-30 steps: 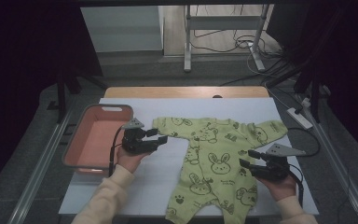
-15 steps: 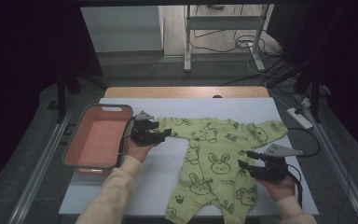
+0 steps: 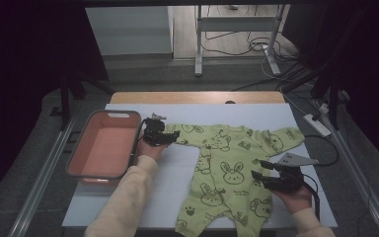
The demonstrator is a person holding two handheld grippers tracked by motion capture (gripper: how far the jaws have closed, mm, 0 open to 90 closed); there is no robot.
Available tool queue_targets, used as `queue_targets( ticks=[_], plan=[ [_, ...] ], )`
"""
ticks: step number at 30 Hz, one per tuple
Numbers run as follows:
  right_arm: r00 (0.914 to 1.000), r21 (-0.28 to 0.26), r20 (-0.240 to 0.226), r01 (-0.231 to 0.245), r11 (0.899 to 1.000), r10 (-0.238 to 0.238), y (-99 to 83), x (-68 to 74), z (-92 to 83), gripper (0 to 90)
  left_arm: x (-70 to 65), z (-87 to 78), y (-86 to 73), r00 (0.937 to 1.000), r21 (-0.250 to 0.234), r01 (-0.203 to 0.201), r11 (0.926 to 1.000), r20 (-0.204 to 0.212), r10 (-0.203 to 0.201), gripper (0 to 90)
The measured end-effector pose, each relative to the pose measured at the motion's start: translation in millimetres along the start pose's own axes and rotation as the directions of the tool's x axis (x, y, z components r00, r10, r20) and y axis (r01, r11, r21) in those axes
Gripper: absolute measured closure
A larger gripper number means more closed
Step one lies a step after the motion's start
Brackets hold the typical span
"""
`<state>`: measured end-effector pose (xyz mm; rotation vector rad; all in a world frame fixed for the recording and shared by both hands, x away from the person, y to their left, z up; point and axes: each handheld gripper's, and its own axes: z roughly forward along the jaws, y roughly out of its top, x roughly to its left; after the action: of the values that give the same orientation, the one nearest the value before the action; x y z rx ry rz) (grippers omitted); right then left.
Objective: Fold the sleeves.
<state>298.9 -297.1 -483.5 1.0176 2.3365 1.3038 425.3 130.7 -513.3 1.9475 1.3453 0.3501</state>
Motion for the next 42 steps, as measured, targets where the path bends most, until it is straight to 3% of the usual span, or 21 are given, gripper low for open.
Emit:
queue_targets(
  ticks=[3, 9, 17, 23, 26, 30, 32, 35, 42],
  plan=[
    [1.0, 0.005, 0.002, 0.0, 1.0, 0.0, -0.1, -0.7, 0.8, 42.4, 3.1, 4.9, -0.2, 0.9994, 0.014, 0.001, 0.9999, -0.034, -0.001, 25.8],
    [1.0, 0.008, 0.0, 0.003, 1.0, -0.003, -0.2, -0.3, 2.5, 42.2, 5.1, 12.6, -1.3, 0.9993, 0.025, 0.014, 0.9996, -0.036, -0.013, 25.2],
    [1.0, 0.013, 0.0, 0.009, 1.0, -0.009, -0.5, 0.0, 3.4, 42.1, 8.9, 24.6, -6.3, 0.9973, 0.083, 0.028, 0.9962, -0.07, -0.022, 29.7],
    [0.9999, 0.013, 0.003, 0.011, 1.0, -0.011, -0.6, 0.7, 3.4, 42.1, 8.8, 26.6, -8.4, 0.9955, 0.092, 0.016, 0.9957, -0.095, -0.007, 42.9],
    [0.9999, 0.017, 0.004, 0.013, 1.0, -0.013, -0.5, 0.8, 3.8, 42.1, 9.7, 25.3, -8.7, 0.9948, 0.091, 0.013, 0.9958, -0.102, -0.004, 57.1],
    [0.9999, 0.018, 0.006, 0.014, 1.0, -0.015, -0.6, 1.1, 4.3, 42.1, 7.1, 23.9, -8.9, 0.9973, 0.1, 0.0, 0.9949, -0.073, 0.008, 72.2],
    [0.9999, 0.018, 0.007, 0.013, 1.0, -0.013, -0.5, 1.1, 4.2, 42.1, 5.0, 22.8, -8.8, 0.9983, 0.107, -0.012, 0.9942, -0.056, 0.018, 75.1],
    [0.9999, 0.019, 0.008, 0.011, 1.0, -0.011, -0.7, 1.1, 4.1, 42.1, 3.8, 18.2, -8.9, 0.9998, 0.089, 0.02, 0.9959, -0.001, -0.02, 77.5],
    [0.9999, 0.009, 0.011, 0.004, 1.0, -0.004, -0.6, 1.7, 2.4, 42.1, -3.7, 1.9, -4.0, 0.9994, 0.039, 0.004, 0.9992, 0.034, -0.005, 78.3]
  ],
)
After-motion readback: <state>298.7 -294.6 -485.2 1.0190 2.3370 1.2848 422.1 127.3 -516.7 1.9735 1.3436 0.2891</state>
